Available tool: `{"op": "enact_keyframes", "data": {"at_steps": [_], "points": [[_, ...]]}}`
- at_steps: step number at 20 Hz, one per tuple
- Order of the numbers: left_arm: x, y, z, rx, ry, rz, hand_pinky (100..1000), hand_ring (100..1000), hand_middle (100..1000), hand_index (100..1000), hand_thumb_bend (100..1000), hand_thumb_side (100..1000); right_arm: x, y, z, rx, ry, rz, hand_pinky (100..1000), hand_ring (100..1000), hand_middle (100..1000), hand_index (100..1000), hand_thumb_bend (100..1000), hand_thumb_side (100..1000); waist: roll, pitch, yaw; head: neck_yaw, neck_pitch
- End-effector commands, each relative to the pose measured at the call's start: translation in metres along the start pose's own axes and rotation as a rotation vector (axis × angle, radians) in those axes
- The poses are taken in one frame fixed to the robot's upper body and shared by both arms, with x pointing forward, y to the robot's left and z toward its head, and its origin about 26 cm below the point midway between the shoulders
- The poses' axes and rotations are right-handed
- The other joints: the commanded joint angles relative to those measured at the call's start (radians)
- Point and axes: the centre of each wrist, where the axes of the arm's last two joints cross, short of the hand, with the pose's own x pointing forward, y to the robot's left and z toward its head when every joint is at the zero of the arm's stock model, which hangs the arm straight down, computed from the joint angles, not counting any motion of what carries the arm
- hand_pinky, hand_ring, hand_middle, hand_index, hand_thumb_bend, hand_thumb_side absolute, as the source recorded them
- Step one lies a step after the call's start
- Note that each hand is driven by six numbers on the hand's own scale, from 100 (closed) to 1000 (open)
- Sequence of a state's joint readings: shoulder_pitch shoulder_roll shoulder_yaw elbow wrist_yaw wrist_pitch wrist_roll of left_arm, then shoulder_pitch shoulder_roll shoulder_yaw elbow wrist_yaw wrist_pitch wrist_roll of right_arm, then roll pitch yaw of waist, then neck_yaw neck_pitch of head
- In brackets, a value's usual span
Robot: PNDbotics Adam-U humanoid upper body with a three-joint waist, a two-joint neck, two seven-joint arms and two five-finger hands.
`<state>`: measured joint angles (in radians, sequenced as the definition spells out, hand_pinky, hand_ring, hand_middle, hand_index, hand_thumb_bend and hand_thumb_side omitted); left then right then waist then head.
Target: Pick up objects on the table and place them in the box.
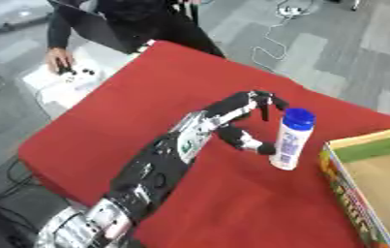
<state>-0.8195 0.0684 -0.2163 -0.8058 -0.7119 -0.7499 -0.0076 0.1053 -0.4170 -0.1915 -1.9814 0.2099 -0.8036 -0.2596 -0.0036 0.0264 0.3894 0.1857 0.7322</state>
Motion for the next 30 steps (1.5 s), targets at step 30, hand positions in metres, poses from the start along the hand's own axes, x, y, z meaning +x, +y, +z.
{"op": "enact_keyframes", "data": {"at_steps": [30], "points": [[-0.014,0.008,-0.005,-0.005,0.082,-0.12,702,556,750,890,688,959,-0.001,-0.003,-0.023,0.028,-0.047,-0.037,100,283,333,397,124,936,-0.006,0.003,-0.034,0.14,-0.006]]}}
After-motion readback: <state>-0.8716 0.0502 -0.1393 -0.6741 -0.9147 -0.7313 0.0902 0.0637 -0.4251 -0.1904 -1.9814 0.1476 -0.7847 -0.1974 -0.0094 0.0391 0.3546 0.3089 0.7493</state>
